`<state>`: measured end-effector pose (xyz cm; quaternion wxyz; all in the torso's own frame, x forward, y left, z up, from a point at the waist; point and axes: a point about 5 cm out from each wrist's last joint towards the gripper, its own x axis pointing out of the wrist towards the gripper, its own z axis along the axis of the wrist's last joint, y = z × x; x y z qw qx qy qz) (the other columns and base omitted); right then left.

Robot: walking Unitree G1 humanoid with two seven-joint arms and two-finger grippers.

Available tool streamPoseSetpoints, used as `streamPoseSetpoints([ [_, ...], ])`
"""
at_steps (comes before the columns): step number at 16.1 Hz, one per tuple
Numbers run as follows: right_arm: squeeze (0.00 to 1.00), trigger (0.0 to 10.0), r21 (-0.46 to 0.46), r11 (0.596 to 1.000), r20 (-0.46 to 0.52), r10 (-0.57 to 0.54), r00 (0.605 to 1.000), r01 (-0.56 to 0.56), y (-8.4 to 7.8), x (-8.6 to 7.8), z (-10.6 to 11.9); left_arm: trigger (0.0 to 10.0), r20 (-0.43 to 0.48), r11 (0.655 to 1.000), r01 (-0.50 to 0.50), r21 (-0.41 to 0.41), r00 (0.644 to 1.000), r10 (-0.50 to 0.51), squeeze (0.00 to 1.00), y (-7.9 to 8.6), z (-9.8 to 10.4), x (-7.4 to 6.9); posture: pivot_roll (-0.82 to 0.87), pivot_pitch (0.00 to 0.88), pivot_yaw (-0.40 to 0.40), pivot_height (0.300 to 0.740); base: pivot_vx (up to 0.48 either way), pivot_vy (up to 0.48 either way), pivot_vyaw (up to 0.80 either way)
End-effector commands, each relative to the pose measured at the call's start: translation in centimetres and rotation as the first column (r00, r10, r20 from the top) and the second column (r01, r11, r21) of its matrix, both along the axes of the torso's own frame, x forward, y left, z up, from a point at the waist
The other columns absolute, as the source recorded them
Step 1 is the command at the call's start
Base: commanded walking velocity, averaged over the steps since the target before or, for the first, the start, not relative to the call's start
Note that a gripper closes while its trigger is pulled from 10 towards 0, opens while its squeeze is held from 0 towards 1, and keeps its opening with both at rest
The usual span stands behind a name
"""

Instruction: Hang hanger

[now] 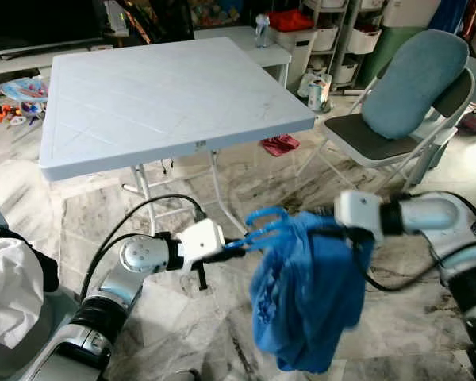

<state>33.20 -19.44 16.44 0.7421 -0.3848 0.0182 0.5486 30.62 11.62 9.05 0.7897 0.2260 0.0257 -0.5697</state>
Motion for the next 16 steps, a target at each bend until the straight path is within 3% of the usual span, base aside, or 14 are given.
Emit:
streamPoseSetpoints([
  [1,1.00,10.0,0.007,0.997,0.104,-0.075,0.992,0.075,0.0,1.1,1.2,0.0,0.001,1.000,-0.006,-0.029,1.000,0.006,0.00,-0.1,0.2,0.0,-0.11,0.000,-0.029,0.740,0.000,0.000,0.00],
  [4,1.00,10.0,0.025,0.990,0.156,-0.140,0.978,0.138,0.4,2.2,1.7,0.0,-0.031,0.998,-0.047,-0.050,0.998,0.046,0.00,0.5,-0.5,-0.6,-0.11,0.000,-0.029,0.740,0.000,0.000,0.00],
  [6,1.00,10.0,0.042,0.980,0.167,-0.198,0.966,0.193,0.6,2.9,1.8,0.0,-0.089,0.988,-0.104,-0.110,0.992,0.095,0.00,0.7,-1.1,-1.1,-0.11,0.000,-0.029,0.740,0.000,0.000,0.00],
  [11,1.00,10.0,-0.025,0.972,0.149,-0.226,0.963,0.232,-0.2,3.1,1.1,0.0,-0.163,0.951,-0.230,-0.207,0.966,0.199,0.00,1.0,-1.3,-1.0,-0.09,0.000,-0.028,0.740,0.000,0.000,0.00],
  [14,1.00,10.0,-0.050,0.976,0.129,-0.205,0.970,0.213,-0.6,3.0,1.0,0.0,-0.172,0.951,-0.238,-0.197,0.963,0.205,0.00,1.1,-1.2,-0.9,-0.09,0.000,-0.021,0.740,0.000,0.000,0.00],
  [16,1.00,10.0,-0.031,0.965,0.132,-0.253,0.958,0.259,-1.2,3.2,1.3,0.0,-0.177,0.949,-0.247,-0.194,0.961,0.214,0.00,1.0,-1.2,-0.7,-0.09,0.000,-0.020,0.740,0.000,0.000,0.00],
])
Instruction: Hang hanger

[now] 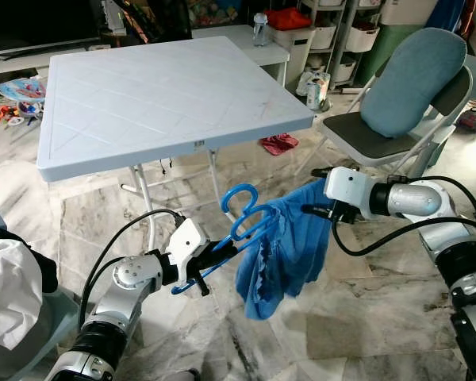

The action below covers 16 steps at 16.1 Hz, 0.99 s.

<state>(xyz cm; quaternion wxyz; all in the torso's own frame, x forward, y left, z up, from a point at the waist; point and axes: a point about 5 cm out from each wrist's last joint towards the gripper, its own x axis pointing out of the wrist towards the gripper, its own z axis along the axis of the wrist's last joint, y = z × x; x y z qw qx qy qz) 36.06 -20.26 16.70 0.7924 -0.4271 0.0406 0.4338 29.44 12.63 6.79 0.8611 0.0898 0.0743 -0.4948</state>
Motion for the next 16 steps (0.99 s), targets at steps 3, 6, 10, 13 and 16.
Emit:
streamPoseSetpoints([
  [3,1.00,10.0,0.060,0.992,0.066,-0.119,0.991,0.115,-0.9,0.9,1.5,0.0,0.030,0.998,-0.048,-0.030,0.998,0.049,0.00,0.1,1.0,0.6,-0.09,0.000,-0.021,0.740,0.000,0.000,0.00],
  [6,0.00,10.0,0.159,0.953,0.030,-0.267,0.963,0.259,-1.3,1.1,-0.1,0.0,0.018,0.988,-0.132,-0.083,0.991,0.134,0.00,0.1,0.9,1.0,-0.09,0.000,-0.024,0.740,0.000,0.000,0.00],
  [10,0.00,10.0,0.208,0.905,-0.123,-0.352,0.928,0.371,-1.7,-0.2,-3.6,0.0,-0.004,0.970,-0.225,-0.096,0.974,0.225,0.00,0.2,0.8,1.5,-0.10,0.000,-0.018,0.740,0.000,0.000,0.00],
  [13,0.05,10.0,0.370,0.851,-0.200,-0.319,0.926,0.373,-0.6,-0.8,-4.2,0.0,-0.012,0.965,-0.243,-0.103,0.970,0.243,0.00,0.2,0.8,1.7,-0.11,0.000,-0.012,0.740,0.000,0.000,0.00],
  [16,0.71,10.0,0.430,0.813,-0.279,-0.292,0.915,0.392,0.7,-1.5,-5.2,0.0,-0.003,0.967,-0.234,-0.103,0.972,0.235,0.00,-0.3,1.1,2.0,-0.11,0.000,-0.003,0.740,0.000,0.000,0.00],
])
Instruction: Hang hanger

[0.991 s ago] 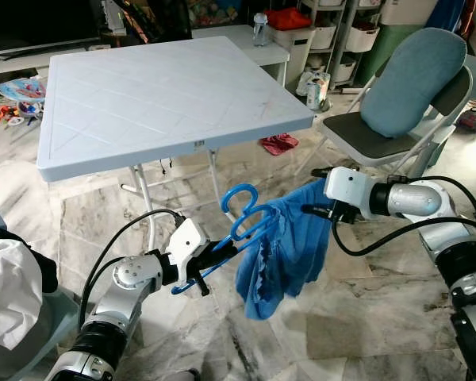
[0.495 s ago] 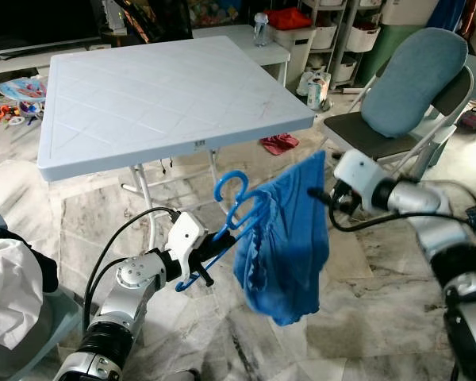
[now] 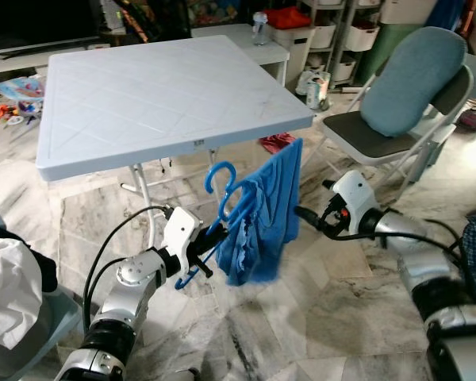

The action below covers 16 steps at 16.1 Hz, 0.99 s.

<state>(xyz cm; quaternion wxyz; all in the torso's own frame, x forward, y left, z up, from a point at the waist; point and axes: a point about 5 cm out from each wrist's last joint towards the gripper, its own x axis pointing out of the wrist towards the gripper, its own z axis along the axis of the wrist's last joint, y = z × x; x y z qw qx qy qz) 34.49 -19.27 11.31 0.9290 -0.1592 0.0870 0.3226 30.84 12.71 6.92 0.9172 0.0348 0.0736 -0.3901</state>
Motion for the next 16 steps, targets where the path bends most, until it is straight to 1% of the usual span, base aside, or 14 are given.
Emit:
streamPoseSetpoints([
  [1,0.71,10.0,0.026,1.000,-0.007,-0.004,1.000,0.005,0.0,-0.1,0.1,0.0,0.040,1.000,0.011,-0.004,0.999,-0.011,0.00,-0.5,1.0,0.6,-0.11,0.000,-0.003,0.740,0.000,0.000,0.00],
  [2,0.00,10.0,0.102,0.995,-0.022,0.013,1.000,-0.011,1.2,-0.3,0.1,0.3,0.042,0.999,0.040,0.005,0.998,-0.040,0.00,-0.9,1.0,0.5,-0.11,0.000,-0.003,0.740,0.000,0.000,0.00],
  [3,0.00,10.0,0.119,0.993,-0.025,0.021,0.999,-0.018,1.5,-0.4,0.0,0.3,0.042,0.999,0.052,0.009,0.998,-0.052,0.00,-1.1,1.0,0.4,-0.11,0.000,-0.003,0.740,0.000,0.000,0.00],
  [4,0.00,10.0,0.138,0.990,-0.034,0.000,0.999,0.005,2.5,-0.5,-0.5,0.4,0.042,0.996,0.091,0.020,0.995,-0.092,0.00,-1.6,0.9,0.0,-0.11,0.000,-0.004,0.740,0.000,0.000,0.00],
  [6,0.00,10.0,0.161,0.986,-0.049,-0.031,0.998,0.039,3.1,-0.7,-1.1,0.5,0.044,0.994,0.106,0.025,0.993,-0.107,0.00,-1.8,0.8,-0.1,-0.10,0.000,-0.004,0.740,0.000,0.000,0.00],
  [8,0.00,10.0,0.193,0.977,-0.069,-0.074,0.995,0.086,4.0,-1.1,-1.9,0.4,0.043,0.990,0.138,0.025,0.989,-0.139,0.00,-2.0,0.9,-0.4,-0.10,0.000,-0.002,0.740,0.000,0.000,0.00],
  [9,0.00,10.0,0.175,0.978,-0.064,-0.106,0.992,0.116,4.3,-1.1,-2.3,0.0,0.051,0.990,0.138,0.020,0.989,-0.139,0.00,-1.9,1.1,-0.3,-0.10,0.000,-0.002,0.740,0.000,0.000,0.00],
  [10,0.00,7.5,0.166,0.975,-0.066,-0.136,0.989,0.145,4.2,-1.1,-2.5,0.0,0.057,0.990,0.139,0.018,0.989,-0.140,0.00,-1.9,1.3,-0.2,-0.09,0.000,-0.003,0.740,0.000,0.000,0.00],
  [11,0.00,0.0,0.168,0.971,-0.072,-0.157,0.985,0.167,4.1,-1.0,-2.5,0.0,0.061,0.989,0.145,0.018,0.987,-0.145,0.00,-1.9,1.5,-0.1,-0.09,0.000,-0.005,0.740,0.000,0.000,0.00],
  [13,0.00,0.0,0.149,0.970,-0.068,-0.185,0.980,0.194,3.8,-0.8,-2.6,0.0,0.065,0.987,0.158,0.018,0.985,-0.159,0.00,-2.0,1.6,-0.1,-0.09,0.000,-0.009,0.740,0.000,0.000,0.00],
  [14,0.00,0.0,0.141,0.967,-0.058,-0.205,0.977,0.211,3.2,-0.6,-2.4,0.0,0.066,0.987,0.161,0.018,0.985,-0.162,0.00,-1.9,1.7,-0.2,-0.08,0.000,-0.012,0.740,0.000,0.000,0.00],
  [16,0.00,0.0,0.132,0.968,-0.054,-0.208,0.977,0.213,2.6,-0.5,-2.2,0.0,0.066,0.987,0.161,0.022,0.985,-0.162,0.00,-1.8,1.7,-0.2,-0.09,0.000,-0.015,0.740,0.000,0.000,0.00],
])
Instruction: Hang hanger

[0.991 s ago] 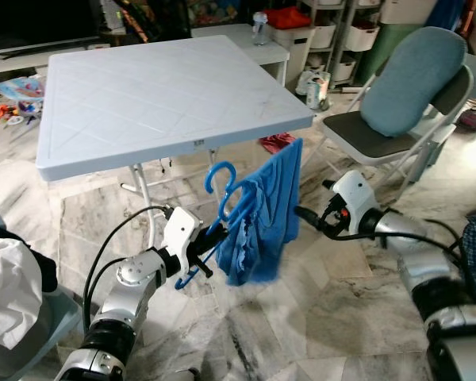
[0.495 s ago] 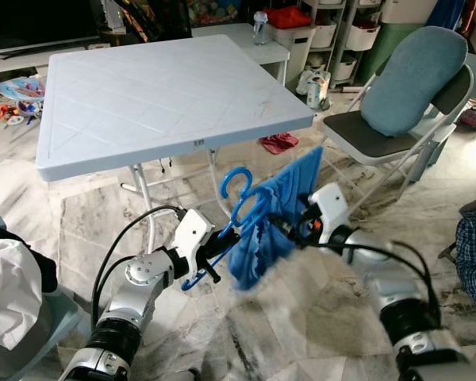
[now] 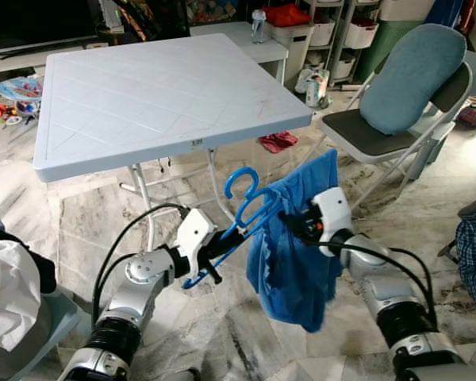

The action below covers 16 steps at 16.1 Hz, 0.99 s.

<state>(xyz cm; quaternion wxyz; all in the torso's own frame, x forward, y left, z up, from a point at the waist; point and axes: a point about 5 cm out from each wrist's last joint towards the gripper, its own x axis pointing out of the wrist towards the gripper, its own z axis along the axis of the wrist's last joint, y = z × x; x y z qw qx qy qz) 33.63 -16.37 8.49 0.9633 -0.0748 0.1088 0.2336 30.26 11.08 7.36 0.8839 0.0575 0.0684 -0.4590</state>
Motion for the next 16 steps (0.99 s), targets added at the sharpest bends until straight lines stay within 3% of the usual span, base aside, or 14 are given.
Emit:
streamPoseSetpoints([
  [1,0.00,0.0,-0.007,1.000,0.015,-0.003,1.000,0.003,-0.5,0.4,0.6,0.0,0.050,1.000,0.007,-0.015,0.999,-0.006,0.00,-0.1,1.3,0.4,-0.09,0.000,-0.016,0.740,0.000,0.000,0.00],
  [4,0.00,0.0,-0.013,0.999,0.003,-0.050,0.999,0.050,-1.4,0.7,0.6,0.0,0.059,1.000,0.012,-0.012,0.998,-0.011,0.00,-0.2,1.5,0.5,-0.09,0.000,-0.018,0.740,0.000,0.000,0.00],
  [9,0.00,0.0,-0.008,0.995,-0.003,-0.094,0.996,0.094,-1.4,0.9,0.3,0.0,0.061,1.000,0.024,-0.012,0.998,-0.023,0.00,-0.4,1.4,0.3,-0.10,0.000,-0.025,0.740,0.000,0.000,0.00],
  [16,0.00,0.0,0.098,0.977,-0.035,-0.188,0.982,0.190,-1.5,1.6,0.4,0.0,0.050,0.998,0.067,-0.012,0.997,-0.067,0.00,-0.9,1.2,-0.2,-0.10,0.000,-0.027,0.740,0.000,0.000,0.00],
])
